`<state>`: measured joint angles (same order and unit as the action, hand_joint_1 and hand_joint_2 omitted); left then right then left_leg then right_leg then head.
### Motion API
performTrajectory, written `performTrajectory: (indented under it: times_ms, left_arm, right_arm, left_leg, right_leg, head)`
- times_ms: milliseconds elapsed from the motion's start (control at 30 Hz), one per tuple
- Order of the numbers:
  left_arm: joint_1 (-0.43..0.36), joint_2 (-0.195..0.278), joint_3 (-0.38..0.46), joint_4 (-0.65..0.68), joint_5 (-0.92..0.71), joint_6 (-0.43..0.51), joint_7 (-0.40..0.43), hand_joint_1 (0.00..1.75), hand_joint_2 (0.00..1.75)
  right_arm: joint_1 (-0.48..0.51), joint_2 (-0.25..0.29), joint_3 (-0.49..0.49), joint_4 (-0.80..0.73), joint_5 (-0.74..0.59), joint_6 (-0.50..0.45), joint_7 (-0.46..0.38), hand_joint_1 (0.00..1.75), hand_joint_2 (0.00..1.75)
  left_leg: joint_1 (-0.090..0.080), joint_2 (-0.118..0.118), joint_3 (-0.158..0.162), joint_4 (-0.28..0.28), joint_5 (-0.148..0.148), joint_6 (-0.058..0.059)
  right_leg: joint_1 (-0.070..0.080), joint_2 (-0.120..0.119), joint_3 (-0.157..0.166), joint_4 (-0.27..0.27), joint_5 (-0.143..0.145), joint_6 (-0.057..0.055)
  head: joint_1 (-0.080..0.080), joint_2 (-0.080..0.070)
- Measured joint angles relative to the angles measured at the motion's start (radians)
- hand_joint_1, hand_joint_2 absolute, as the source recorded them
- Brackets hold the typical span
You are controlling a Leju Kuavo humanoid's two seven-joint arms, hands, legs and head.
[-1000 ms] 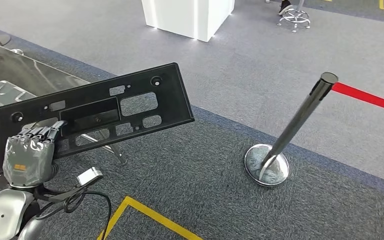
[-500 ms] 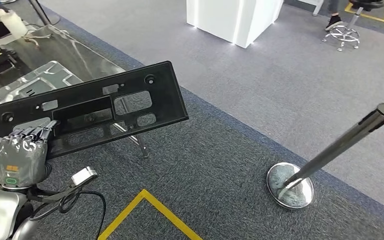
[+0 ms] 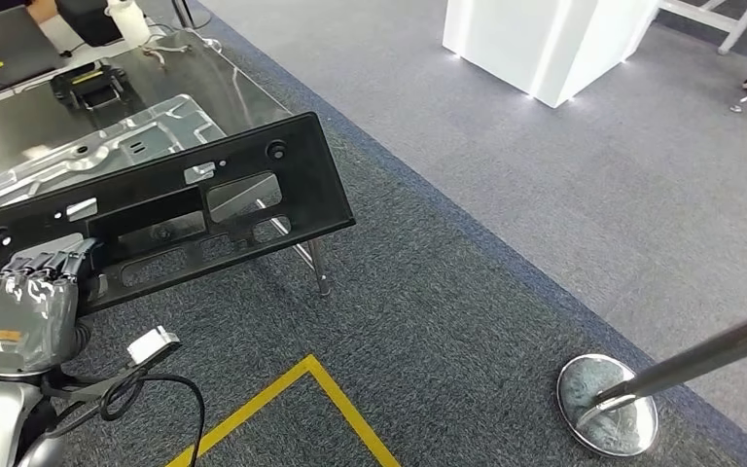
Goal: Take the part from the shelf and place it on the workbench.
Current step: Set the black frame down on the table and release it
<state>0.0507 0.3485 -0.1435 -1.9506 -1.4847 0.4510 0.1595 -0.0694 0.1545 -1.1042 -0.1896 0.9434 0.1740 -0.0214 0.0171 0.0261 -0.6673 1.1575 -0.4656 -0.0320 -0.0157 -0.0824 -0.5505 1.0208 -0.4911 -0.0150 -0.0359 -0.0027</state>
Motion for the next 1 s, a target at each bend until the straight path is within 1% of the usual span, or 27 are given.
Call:
performTrajectory:
  times_ms: [33, 67, 100, 167, 200, 233, 267, 300, 333, 367, 400, 433, 467, 500, 567, 600, 633, 667, 700, 733, 767, 833, 867, 900, 933, 967, 1000]
  left_arm:
    - [0.000, 0.000, 0.001, -0.001, 0.000, 0.000, 0.000, 1.75, 1.75]
    - [0.000, 0.000, 0.002, -0.002, 0.000, 0.000, 0.000, 1.75, 1.75]
    - [0.000, 0.000, 0.002, -0.003, 0.000, 0.000, 0.000, 1.75, 1.75]
    - [0.002, 0.000, 0.006, -0.005, 0.000, 0.000, 0.000, 1.75, 1.75]
    - [0.004, 0.000, 0.008, -0.007, 0.000, 0.000, 0.001, 1.75, 1.75]
    - [0.005, 0.001, 0.010, -0.010, 0.000, 0.000, 0.001, 1.75, 1.75]
    - [0.003, 0.001, 0.012, -0.012, 0.000, 0.001, 0.001, 1.75, 1.75]
    - [0.002, 0.000, 0.013, -0.014, 0.000, 0.001, 0.002, 1.75, 1.75]
    - [0.001, -0.001, 0.013, -0.014, 0.000, 0.001, 0.002, 1.75, 1.75]
    - [0.001, -0.001, 0.014, -0.015, 0.002, 0.001, 0.002, 1.75, 1.75]
    - [0.003, -0.002, 0.014, -0.015, 0.003, 0.001, 0.002, 1.75, 1.75]
    - [0.005, -0.002, 0.014, -0.015, 0.006, 0.002, 0.002, 1.75, 1.75]
    - [0.006, -0.003, 0.015, -0.015, 0.009, 0.003, 0.000, 1.75, 1.75]
    - [0.006, -0.003, 0.016, -0.015, 0.012, 0.005, -0.003, 1.75, 1.75]
    - [0.006, -0.003, 0.017, -0.015, 0.021, 0.013, -0.016, 1.75, 1.75]
    - [0.007, -0.003, 0.017, -0.015, 0.025, 0.018, -0.022, 1.75, 1.75]
    - [0.008, -0.004, 0.017, -0.015, 0.028, 0.022, -0.026, 1.75, 1.75]
    - [0.009, -0.004, 0.017, -0.015, 0.030, 0.024, -0.029, 1.75, 1.75]
    - [0.011, -0.003, 0.018, -0.016, 0.032, 0.025, -0.029, 1.75, 1.75]
    - [0.012, -0.003, 0.018, -0.016, 0.033, 0.027, -0.031, 1.75, 1.75]
    - [0.010, -0.002, 0.019, -0.016, 0.035, 0.029, -0.033, 1.75, 1.75]
    - [0.007, -0.001, 0.019, -0.017, 0.038, 0.034, -0.040, 1.75, 1.75]
    - [0.006, -0.001, 0.019, -0.016, 0.039, 0.036, -0.042, 1.75, 1.75]
    - [0.007, -0.001, 0.019, -0.016, 0.040, 0.037, -0.044, 1.75, 1.75]
    - [0.008, -0.001, 0.019, -0.016, 0.040, 0.038, -0.045, 1.75, 1.75]
    - [0.008, -0.001, 0.019, -0.016, 0.040, 0.039, -0.046, 1.75, 1.75]
    - [0.007, -0.001, 0.019, -0.016, 0.041, 0.040, -0.046, 1.75, 1.75]
  right_arm:
    - [0.000, 0.000, 0.000, 0.000, 0.000, 0.000, 0.000, 0.00, 0.00]
    - [-0.001, 0.001, 0.000, 0.000, 0.000, 0.000, 0.000, 0.00, 0.00]
    - [-0.002, 0.001, 0.000, 0.000, 0.000, 0.000, 0.000, 0.00, 0.00]
    - [-0.007, 0.001, -0.001, 0.000, 0.000, 0.000, 0.000, 0.00, 0.00]
    - [-0.009, 0.002, -0.001, 0.000, 0.000, 0.000, 0.000, 0.00, 0.00]
    - [-0.010, 0.002, -0.001, 0.000, 0.000, 0.000, 0.000, 0.00, 0.00]
    - [-0.011, 0.002, -0.001, 0.000, 0.000, 0.000, 0.000, 0.00, 0.00]
    - [-0.010, 0.002, -0.001, 0.000, 0.000, 0.000, 0.000, 0.00, 0.00]
    - [-0.009, 0.002, -0.001, 0.000, 0.000, 0.000, 0.000, 0.00, 0.00]
    - [-0.009, 0.002, -0.001, 0.000, 0.000, 0.000, 0.000, 0.00, 0.00]
    - [-0.007, 0.002, -0.001, 0.000, 0.000, 0.001, 0.000, 0.00, 0.00]
    - [-0.005, 0.002, -0.001, 0.000, 0.000, 0.001, 0.000, 0.00, 0.00]
    - [-0.004, 0.002, -0.001, 0.000, 0.000, 0.001, 0.000, 0.00, 0.00]
    - [-0.002, 0.002, -0.001, 0.000, 0.000, 0.002, 0.000, 0.00, 0.00]
    - [-0.001, 0.001, -0.001, 0.000, 0.000, 0.001, 0.000, 0.00, 0.00]
    - [-0.001, 0.000, -0.001, 0.000, 0.000, 0.001, 0.000, 0.00, 0.00]
    - [-0.002, 0.000, -0.001, 0.000, 0.000, 0.001, 0.000, 0.00, 0.00]
    - [-0.004, 0.000, -0.001, 0.000, 0.000, 0.002, 0.000, 0.00, 0.00]
    - [-0.005, 0.001, -0.001, 0.000, 0.000, 0.001, 0.000, 0.00, 0.00]
    - [-0.006, 0.001, -0.001, 0.000, 0.001, 0.001, 0.000, 0.00, 0.00]
    - [-0.005, 0.001, -0.001, 0.000, 0.001, 0.001, 0.000, 0.00, 0.00]
    - [-0.003, 0.000, -0.001, 0.000, 0.002, 0.001, 0.000, 0.00, 0.00]
    - [-0.002, 0.000, -0.001, 0.000, 0.003, 0.002, 0.000, 0.00, 0.00]
    - [-0.001, 0.000, -0.001, 0.000, 0.003, 0.002, 0.000, 0.00, 0.00]
    - [-0.001, 0.000, -0.001, 0.000, 0.003, 0.002, 0.000, 0.00, 0.00]
    - [-0.001, 0.000, -0.001, 0.000, 0.004, 0.002, 0.000, 0.00, 0.00]
    - [-0.001, 0.000, -0.001, 0.000, 0.004, 0.002, 0.000, 0.00, 0.00]
  left_leg:
    - [-0.003, 0.020, 0.035, -0.066, 0.022, 0.006]
    - [-0.007, 0.034, 0.057, -0.108, 0.033, 0.014]
    - [-0.010, 0.039, 0.064, -0.124, 0.032, 0.023]
    - [-0.013, 0.015, 0.066, -0.128, 0.033, 0.038]
    - [-0.012, 0.003, 0.070, -0.134, 0.035, 0.044]
    - [-0.009, -0.008, 0.074, -0.140, 0.038, 0.050]
    - [-0.006, -0.019, 0.079, -0.146, 0.041, 0.057]
    - [-0.005, -0.029, 0.080, -0.148, 0.041, 0.061]
    - [-0.005, -0.040, 0.079, -0.149, 0.041, 0.065]
    - [-0.006, -0.053, 0.079, -0.148, 0.040, 0.067]
    - [-0.007, -0.068, 0.079, -0.146, 0.039, 0.067]
    - [-0.008, -0.083, 0.080, -0.144, 0.038, 0.067]
    - [-0.009, -0.099, 0.081, -0.142, 0.036, 0.066]
    - [-0.009, -0.114, 0.082, -0.139, 0.034, 0.064]
    - [-0.010, -0.141, 0.079, -0.132, 0.029, 0.056]
    - [-0.008, -0.152, 0.076, -0.130, 0.028, 0.051]
    - [-0.006, -0.164, 0.073, -0.130, 0.028, 0.044]
    - [-0.004, -0.177, 0.070, -0.132, 0.029, 0.038]
    - [-0.001, -0.175, 0.068, -0.130, 0.027, 0.033]
    - [-0.003, -0.154, 0.061, -0.118, 0.019, 0.028]
    - [-0.004, -0.124, 0.045, -0.088, 0.001, 0.024]
    - [-0.004, -0.058, -0.014, 0.025, -0.052, 0.016]
    - [-0.002, -0.045, -0.048, 0.086, -0.073, 0.012]
    - [0.000, -0.038, -0.070, 0.127, -0.079, 0.009]
    - [0.002, -0.034, -0.075, 0.133, -0.067, 0.006]
    - [0.004, -0.027, -0.060, 0.100, -0.039, 0.005]
    - [0.005, -0.011, -0.028, 0.037, -0.002, 0.005]
  right_leg:
    - [0.002, -0.012, 0.005, 0.000, -0.005, 0.004]
    - [0.004, -0.021, 0.009, 0.000, -0.008, 0.010]
    - [0.005, -0.031, 0.013, -0.001, -0.011, 0.016]
    - [0.006, -0.051, 0.021, -0.005, -0.016, 0.029]
    - [0.004, -0.048, 0.026, -0.003, -0.021, 0.035]
    - [0.003, -0.028, 0.023, 0.013, -0.034, 0.039]
    - [0.002, 0.002, 0.009, 0.050, -0.056, 0.042]
    - [-0.001, 0.038, -0.019, 0.107, -0.085, 0.042]
    - [-0.001, 0.062, -0.057, 0.176, -0.115, 0.042]
    - [-0.001, 0.073, -0.094, 0.237, -0.135, 0.041]
    - [0.000, 0.078, -0.118, 0.271, -0.136, 0.041]
    - [0.001, 0.080, -0.126, 0.268, -0.116, 0.039]
    - [0.001, 0.085, -0.114, 0.225, -0.077, 0.037]
    - [0.001, 0.100, -0.090, 0.159, -0.032, 0.033]
    - [-0.002, 0.148, -0.044, 0.043, 0.019, 0.025]
    - [-0.001, 0.164, -0.033, 0.016, 0.023, 0.022]
    - [0.000, 0.168, -0.028, 0.007, 0.018, 0.020]
    - [0.000, 0.155, -0.025, 0.002, 0.018, 0.017]
    - [0.000, 0.142, -0.020, -0.003, 0.019, 0.012]
    - [-0.003, 0.128, -0.015, -0.009, 0.020, 0.007]
    - [-0.005, 0.113, -0.009, -0.015, 0.021, 0.001]
    - [-0.003, 0.085, -0.003, -0.019, 0.018, -0.006]
    - [-0.002, 0.070, -0.001, -0.019, 0.015, -0.007]
    - [-0.001, 0.055, 0.001, -0.018, 0.012, -0.007]
    - [-0.001, 0.040, 0.004, -0.017, 0.008, -0.005]
    - [-0.001, 0.026, 0.009, -0.017, 0.004, -0.003]
    - [-0.001, 0.013, 0.014, -0.017, -0.001, 0.000]
  head:
    - [0.000, 0.000]
    - [0.000, 0.000]
    - [0.000, 0.000]
    - [0.000, 0.000]
    - [0.000, 0.000]
    - [0.000, 0.000]
    - [0.000, 0.000]
    - [0.000, 0.000]
    - [0.000, 0.000]
    - [0.000, 0.000]
    - [0.000, 0.000]
    - [0.000, 0.000]
    - [0.000, 0.000]
    - [0.000, 0.000]
    - [0.000, 0.000]
    - [0.000, 0.000]
    - [0.000, 0.000]
    - [0.000, 0.000]
    - [0.000, 0.000]
    - [0.000, 0.000]
    - [0.000, 0.000]
    - [0.000, 0.000]
    - [0.000, 0.000]
    - [0.000, 0.000]
    - [0.000, 0.000]
    - [0.000, 0.000]
    - [0.000, 0.000]
